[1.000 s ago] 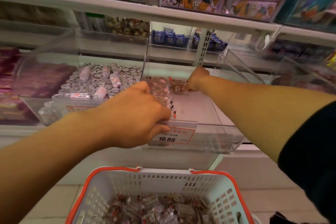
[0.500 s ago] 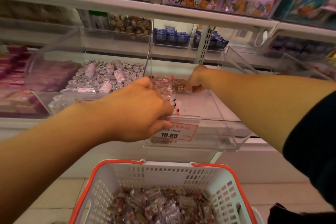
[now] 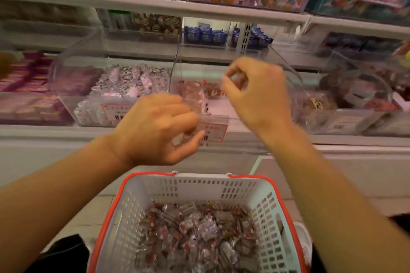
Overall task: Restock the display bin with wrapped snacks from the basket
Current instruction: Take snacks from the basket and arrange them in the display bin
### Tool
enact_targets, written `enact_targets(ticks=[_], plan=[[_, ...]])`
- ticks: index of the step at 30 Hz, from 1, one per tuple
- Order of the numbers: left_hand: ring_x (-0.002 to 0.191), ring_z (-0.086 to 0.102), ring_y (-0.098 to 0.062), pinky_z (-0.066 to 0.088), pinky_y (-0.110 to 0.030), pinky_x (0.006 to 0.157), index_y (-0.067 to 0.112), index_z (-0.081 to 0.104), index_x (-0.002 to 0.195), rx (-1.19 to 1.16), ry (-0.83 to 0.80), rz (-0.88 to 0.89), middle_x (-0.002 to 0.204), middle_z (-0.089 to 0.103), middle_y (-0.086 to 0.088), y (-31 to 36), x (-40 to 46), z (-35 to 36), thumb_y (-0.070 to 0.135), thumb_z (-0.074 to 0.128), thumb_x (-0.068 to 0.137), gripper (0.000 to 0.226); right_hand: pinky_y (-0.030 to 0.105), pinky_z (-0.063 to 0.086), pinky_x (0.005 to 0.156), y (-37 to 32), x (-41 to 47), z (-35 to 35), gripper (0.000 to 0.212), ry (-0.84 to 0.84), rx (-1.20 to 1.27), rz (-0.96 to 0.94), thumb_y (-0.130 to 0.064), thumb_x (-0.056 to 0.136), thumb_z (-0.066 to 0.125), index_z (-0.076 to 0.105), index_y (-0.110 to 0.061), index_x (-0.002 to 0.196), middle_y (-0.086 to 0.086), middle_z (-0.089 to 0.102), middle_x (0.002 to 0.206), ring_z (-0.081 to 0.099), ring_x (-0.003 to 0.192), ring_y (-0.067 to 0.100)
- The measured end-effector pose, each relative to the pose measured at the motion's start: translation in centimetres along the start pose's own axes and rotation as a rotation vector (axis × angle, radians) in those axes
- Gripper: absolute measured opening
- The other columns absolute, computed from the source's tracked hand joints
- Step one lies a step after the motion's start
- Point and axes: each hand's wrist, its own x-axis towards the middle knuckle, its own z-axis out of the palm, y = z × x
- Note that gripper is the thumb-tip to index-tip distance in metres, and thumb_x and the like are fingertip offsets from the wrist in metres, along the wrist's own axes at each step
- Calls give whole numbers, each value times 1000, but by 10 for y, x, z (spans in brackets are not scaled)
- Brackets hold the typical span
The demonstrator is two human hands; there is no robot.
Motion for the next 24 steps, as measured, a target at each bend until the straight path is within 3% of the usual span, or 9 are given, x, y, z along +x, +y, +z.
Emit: enact_targets(ticks=[2,3,6,8,9,13,17,20,24], plan=[[52,51,-23,39,-30,48,18,54,62,-38,-116,-62,58,55,0,18,-25,21,27,61,86,27,15,35,52,-12,-83,-2,16,134,167,23,-32,93,60,58,-28,78,-13,48,59,49,54,5],[57,57,-25,43,-31,51,19,55,66,-58,-302,-151,63,59,0,28,-39,36,32,59,87,24,20,37,52,-12,-125,7,19,46,203,127,-33,93,58,57,-26,76,-10,50,60,49,54,7],[99,64,-29,50,-35,80,20,61,102,-135,-1070,-580,107,67,-6,62,-98,88,44,56,89,28,32,52,75,17,-243,47,14,-902,100,508,-34,89,68,68,-22,97,0,71,89,66,86,21],[113,59,-27,49,-33,94,15,59,123,-285,-1392,-830,125,62,-10,92,-149,122,43,60,91,43,37,51,95,41,-309,62,57,-1407,70,702,-35,81,80,58,-14,129,12,65,123,61,114,30],[116,58,-27,48,-33,97,13,57,129,-352,-1462,-939,129,60,-11,109,-172,135,44,60,91,49,40,49,100,51,-335,62,80,-1487,3,799,-39,75,84,47,-12,141,15,58,134,57,121,33],[136,39,-33,33,-38,112,5,27,151,-459,-1415,-1402,151,36,-17,162,-239,175,47,70,85,90,44,46,104,79,-392,60,134,-1426,-148,1109,-42,54,95,12,-16,156,18,39,151,48,130,38],[140,34,-34,33,-41,114,5,9,154,-585,-1185,-1691,155,28,-23,175,-263,204,41,86,71,119,42,49,99,104,-396,68,122,-1323,-76,1156,-32,54,97,24,-12,149,15,49,143,52,125,36],[138,38,-35,37,-44,113,5,14,152,-648,-971,-1909,153,32,-19,172,-265,226,41,92,59,127,32,49,92,131,-389,69,94,-1109,-23,1263,-27,56,97,42,-13,131,9,61,127,59,111,27],[123,53,-41,46,-52,103,-1,43,126,-752,-864,-1969,135,51,-26,170,-258,247,39,94,55,96,26,56,77,156,-380,57,100,-1020,37,1416,-21,60,95,35,-11,138,11,55,132,58,105,27]])
